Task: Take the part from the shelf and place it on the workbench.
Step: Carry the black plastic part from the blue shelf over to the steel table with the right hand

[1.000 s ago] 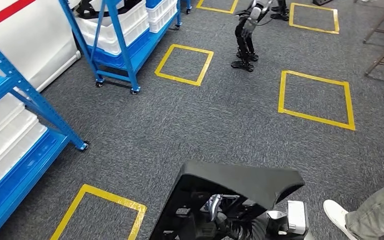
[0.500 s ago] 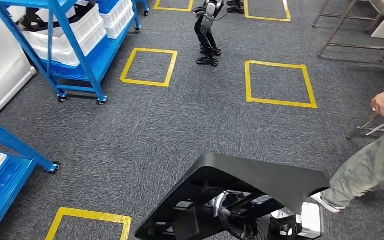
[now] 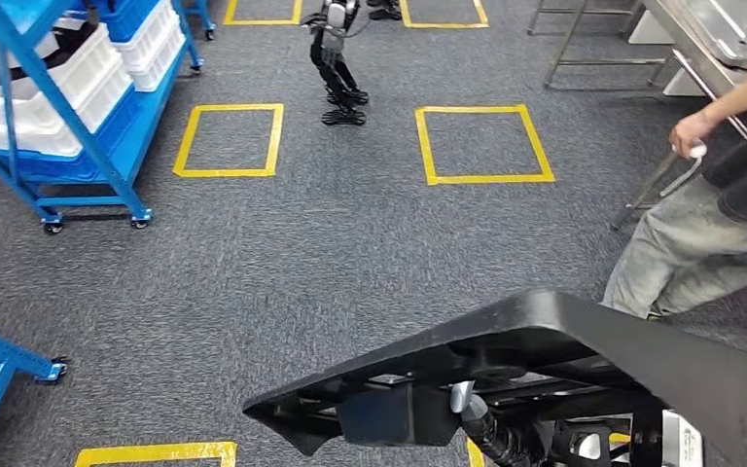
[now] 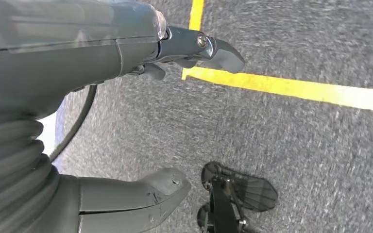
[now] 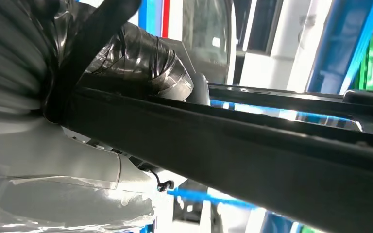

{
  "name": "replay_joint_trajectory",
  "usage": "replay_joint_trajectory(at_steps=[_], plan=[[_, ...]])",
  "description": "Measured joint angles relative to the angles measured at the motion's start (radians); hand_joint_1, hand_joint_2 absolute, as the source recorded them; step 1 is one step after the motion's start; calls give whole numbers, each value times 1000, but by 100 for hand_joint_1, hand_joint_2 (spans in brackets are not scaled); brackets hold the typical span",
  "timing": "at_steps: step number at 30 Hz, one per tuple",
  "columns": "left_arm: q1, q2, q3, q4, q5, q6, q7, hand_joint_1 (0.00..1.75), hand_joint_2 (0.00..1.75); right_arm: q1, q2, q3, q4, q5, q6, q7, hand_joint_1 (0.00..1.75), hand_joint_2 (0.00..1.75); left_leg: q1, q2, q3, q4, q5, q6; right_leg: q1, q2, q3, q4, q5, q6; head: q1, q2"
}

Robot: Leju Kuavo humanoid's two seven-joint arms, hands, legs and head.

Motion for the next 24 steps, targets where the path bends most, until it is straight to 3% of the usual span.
replay_joint_trajectory(at_steps=[1,3,4,6,7,8,9,10,12,13,15,17,19,21,23,24], plan=[[-2,0,0,0,0,0,-1,0,175,0,0,-4,-3,0,0,-1,173,175,0,9,3,-1,-2,-5,-1,13,0,-4,3,-4,0,0],[-5,-1,0,0,0,-1,-2,0,175,-1,1,-9,-7,0,0,-2,173,175,3,-14,0,19,-23,-15,-7,34,5,-17,11,-14,0,0],[-6,-1,0,0,0,-1,-3,0,175,-2,3,-9,-9,0,0,-2,173,175,4,-40,-14,57,-48,-19,-11,45,8,-23,15,-19,0,0],[-2,-2,1,0,0,-1,-3,0,175,-5,7,-10,-11,0,0,-3,173,175,8,-90,-73,187,-115,-23,-13,67,8,-24,18,-24,0,0],[1,-2,1,0,0,-1,-3,0,175,-4,8,-10,-11,0,0,-3,173,175,9,-99,-104,249,-137,-25,-13,80,7,-23,18,-24,0,0],[3,-2,1,0,0,-1,-3,0,175,-3,8,-10,-11,0,0,-3,173,175,9,-102,-124,286,-140,-26,-13,93,6,-21,18,-24,0,0],[4,-2,1,0,0,-1,-3,0,175,-3,9,-10,-11,0,0,-3,173,175,10,-103,-127,285,-124,-27,-13,107,6,-18,17,-23,0,0],[5,-2,1,0,0,-1,-3,0,175,-3,9,-10,-11,0,0,-3,173,175,11,-107,-113,245,-91,-27,-14,120,6,-15,16,-22,0,0],[4,-2,2,0,4,7,-5,0,175,-3,9,-10,-11,2,0,0,173,175,15,-143,-57,112,-19,-27,-15,146,4,-5,12,-15,0,0],[4,-2,2,0,6,17,-6,0,175,-3,9,-10,-11,4,0,1,173,175,17,-164,-35,60,0,-25,-16,158,0,0,10,-9,0,0],[3,-2,4,0,7,46,-10,0,175,4,9,-15,-11,12,-2,0,173,175,15,-186,-20,21,3,-18,-18,179,-10,6,11,4,0,0],[0,-2,5,0,7,69,-16,0,175,15,9,-23,-13,19,-4,-5,173,175,14,-164,-18,13,8,-4,-22,191,-17,5,15,17,0,0],[0,-4,5,0,6,75,-21,0,175,20,9,-30,-17,22,-4,-9,173,175,15,-137,-16,4,15,11,-20,150,-38,46,-13,26,0,0],[2,-4,6,0,6,77,-23,0,175,21,9,-35,-19,23,-4,-10,173,175,12,-109,-17,2,16,18,-19,94,-92,160,-76,32,0,0],[5,-4,7,0,6,78,-23,0,175,25,9,-36,-19,24,-6,-10,173,175,7,-80,-18,2,14,21,-22,75,-142,265,-113,36,0,0],[5,-4,7,0,6,78,-23,0,175,27,9,-36,-19,25,-7,-10,173,175,5,-66,-18,2,13,22,-23,71,-145,273,-107,36,0,0]])
